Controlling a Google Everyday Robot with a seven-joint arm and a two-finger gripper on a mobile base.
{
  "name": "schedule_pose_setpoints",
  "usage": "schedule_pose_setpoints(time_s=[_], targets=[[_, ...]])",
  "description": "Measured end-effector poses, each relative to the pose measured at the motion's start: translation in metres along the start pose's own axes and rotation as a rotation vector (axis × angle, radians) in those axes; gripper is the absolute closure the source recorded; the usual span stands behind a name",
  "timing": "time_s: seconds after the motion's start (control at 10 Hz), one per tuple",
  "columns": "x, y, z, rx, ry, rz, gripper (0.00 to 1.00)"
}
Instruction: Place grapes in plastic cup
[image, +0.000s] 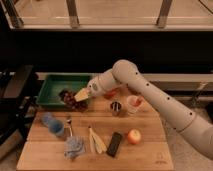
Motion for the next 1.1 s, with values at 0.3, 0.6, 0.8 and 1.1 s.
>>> schedule_pose_setpoints(time_s=[0.3,0.6,0.8,1.1], targets=[[-0.005,-0.012,0.021,0.026,-0.046,-0.048,1.0],[-0.014,-0.032,0.08,0.093,-0.109,-0.083,1.0],[-0.023,-0.038,0.107,0.14,-0.144,-0.089,1.0],[-0.037,-0.047,0.146,0.21,-0.202,-0.091,0.95]])
